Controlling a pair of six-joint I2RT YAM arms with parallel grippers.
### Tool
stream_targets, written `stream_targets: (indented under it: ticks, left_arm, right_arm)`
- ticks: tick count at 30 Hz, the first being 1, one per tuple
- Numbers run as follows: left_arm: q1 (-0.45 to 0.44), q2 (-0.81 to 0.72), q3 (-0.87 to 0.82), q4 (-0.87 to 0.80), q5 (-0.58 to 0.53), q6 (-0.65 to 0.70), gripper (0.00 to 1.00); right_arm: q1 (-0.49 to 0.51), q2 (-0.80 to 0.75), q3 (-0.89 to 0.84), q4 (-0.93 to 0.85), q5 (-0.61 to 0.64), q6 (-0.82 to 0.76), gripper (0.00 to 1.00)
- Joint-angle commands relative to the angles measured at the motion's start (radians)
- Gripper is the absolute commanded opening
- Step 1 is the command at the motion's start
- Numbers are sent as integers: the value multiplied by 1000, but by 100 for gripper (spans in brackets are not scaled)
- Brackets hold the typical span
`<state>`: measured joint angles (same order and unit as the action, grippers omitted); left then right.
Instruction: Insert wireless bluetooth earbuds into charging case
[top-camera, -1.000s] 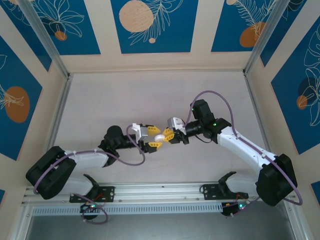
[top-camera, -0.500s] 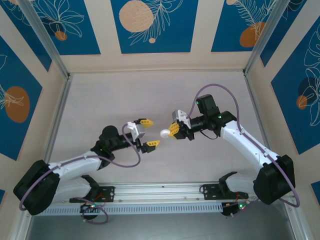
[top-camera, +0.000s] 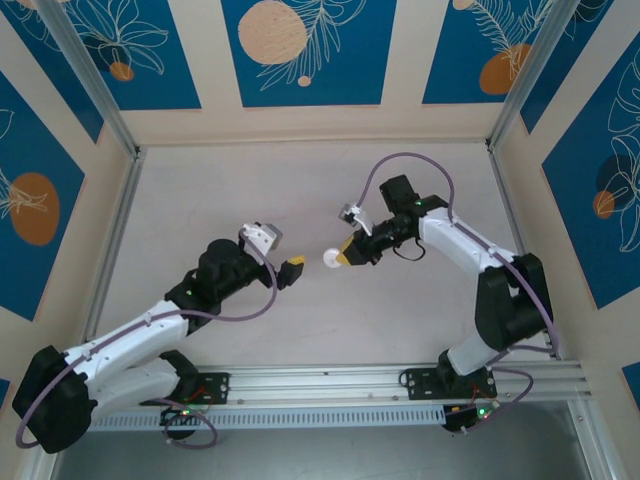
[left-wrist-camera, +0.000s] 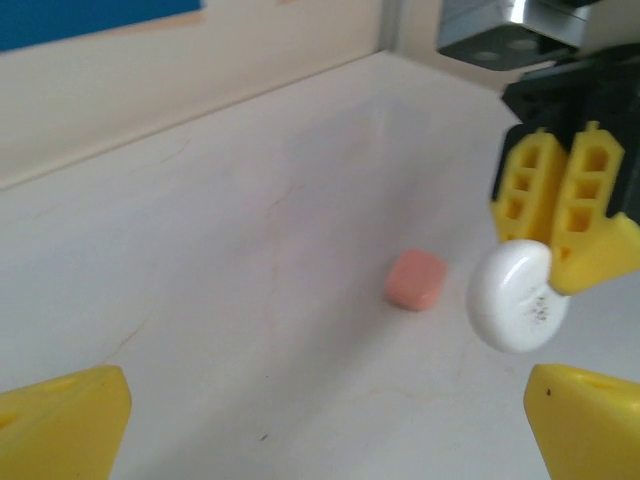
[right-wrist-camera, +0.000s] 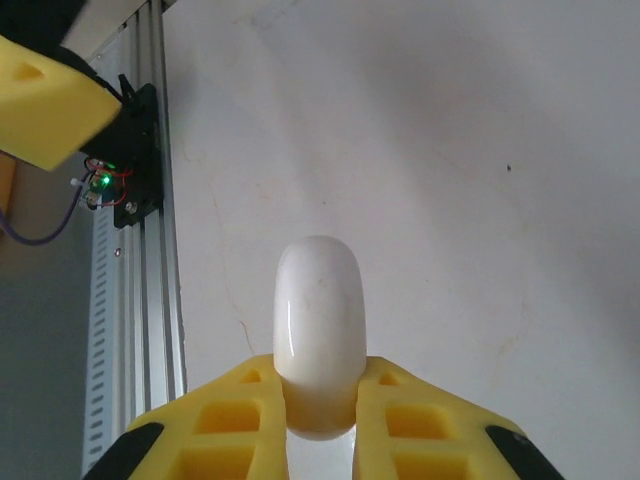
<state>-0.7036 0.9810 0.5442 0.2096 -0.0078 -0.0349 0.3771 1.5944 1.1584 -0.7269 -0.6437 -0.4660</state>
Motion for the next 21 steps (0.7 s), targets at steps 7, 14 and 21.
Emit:
stream_targets:
  ticks: [7, 14, 21]
  left_arm:
    - [1, -42, 54, -250, -193, -53, 100]
    - [1, -42, 39, -262, -204, -56, 100]
    - [3, -25, 32, -252, -209, -59, 100]
  right_arm:
    - [-5, 223, 120, -43, 79, 144, 15]
    - [-9, 358, 190, -67, 145, 155, 15]
    - [-10, 438, 242, -74, 177, 193, 15]
